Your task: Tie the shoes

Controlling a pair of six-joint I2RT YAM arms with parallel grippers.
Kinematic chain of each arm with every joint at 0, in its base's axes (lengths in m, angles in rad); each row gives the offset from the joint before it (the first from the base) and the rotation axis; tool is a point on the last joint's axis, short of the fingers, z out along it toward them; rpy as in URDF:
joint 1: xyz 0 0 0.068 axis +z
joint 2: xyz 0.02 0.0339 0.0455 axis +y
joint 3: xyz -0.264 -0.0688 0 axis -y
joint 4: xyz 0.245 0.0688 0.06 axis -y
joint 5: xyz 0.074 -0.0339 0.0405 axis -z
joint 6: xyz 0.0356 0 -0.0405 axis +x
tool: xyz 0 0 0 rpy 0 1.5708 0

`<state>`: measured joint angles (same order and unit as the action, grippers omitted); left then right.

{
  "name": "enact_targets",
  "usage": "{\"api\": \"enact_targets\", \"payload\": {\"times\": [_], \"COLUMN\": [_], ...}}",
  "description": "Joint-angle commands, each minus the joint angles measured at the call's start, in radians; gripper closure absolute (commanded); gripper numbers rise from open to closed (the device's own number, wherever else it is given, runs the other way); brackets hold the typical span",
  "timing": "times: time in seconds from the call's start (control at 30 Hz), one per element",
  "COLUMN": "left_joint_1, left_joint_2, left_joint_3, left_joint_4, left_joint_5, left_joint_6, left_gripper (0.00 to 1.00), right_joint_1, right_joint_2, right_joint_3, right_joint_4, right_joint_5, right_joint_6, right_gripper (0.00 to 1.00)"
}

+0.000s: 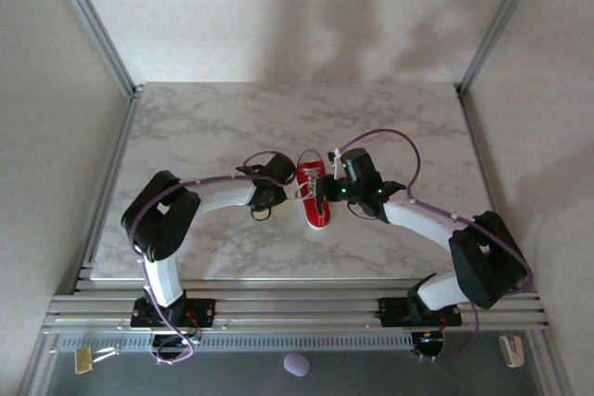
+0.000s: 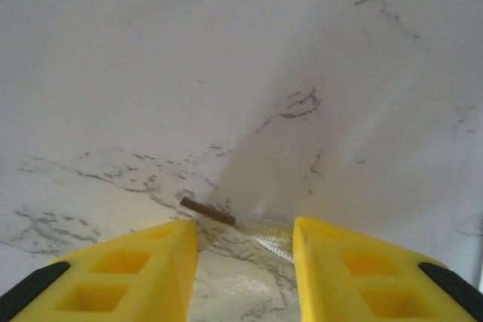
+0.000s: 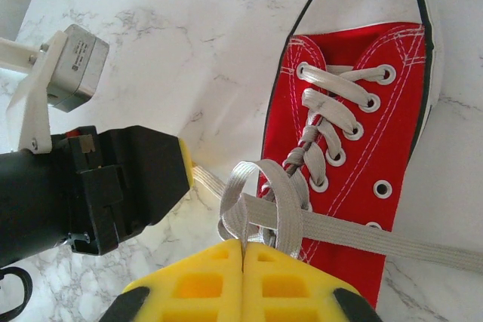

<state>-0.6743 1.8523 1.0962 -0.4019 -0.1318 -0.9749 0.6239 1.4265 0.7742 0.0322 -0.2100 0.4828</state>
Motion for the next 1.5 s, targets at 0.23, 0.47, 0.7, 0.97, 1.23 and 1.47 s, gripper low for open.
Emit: {"api": "enact_targets", "payload": {"times": [0.23,0.47,0.7,0.97,1.23,1.47], "left_joint_1": [0.002,0.007,0.023,0.047,0.061,0.064], "left_joint_2": [0.161,0.207,0.218,0.25,0.261,0.18], "left_joint_3": [0.104,0.197,0.255,0.307,0.282,0.208], "left_joint_4": [0.034,0.043,0.074,0.116,0.172,0.238], "left_joint_5": [-0.024,-0.028,-0.015,0.026,0.095,0.139], "left_joint_6": [0.063,0.138,0.18,0.211,0.209,0.196], "left_gripper": [0.75,0.84,0.91,0.95,0.82,0.61], "right_joint_1": [-0.007,-0.007,-0.007,-0.006,-0.006,-0.006], "right_joint_2": [-0.005,-0.011,-0.021,-0.02,-0.014,0.011], "right_joint_3": [0.009,0.009,0.009,0.008,0.012,0.028], "right_joint_4": [-0.011,-0.012,-0.02,-0.024,-0.029,-0.026], "right_joint_5": [-0.011,-0.012,-0.011,-0.014,-0.03,-0.052], "right_joint_6": [-0.008,-0.007,-0.005,-0.006,-0.01,-0.012], "right_gripper": [1.0,1.0,1.0,1.0,1.0,1.0]}}
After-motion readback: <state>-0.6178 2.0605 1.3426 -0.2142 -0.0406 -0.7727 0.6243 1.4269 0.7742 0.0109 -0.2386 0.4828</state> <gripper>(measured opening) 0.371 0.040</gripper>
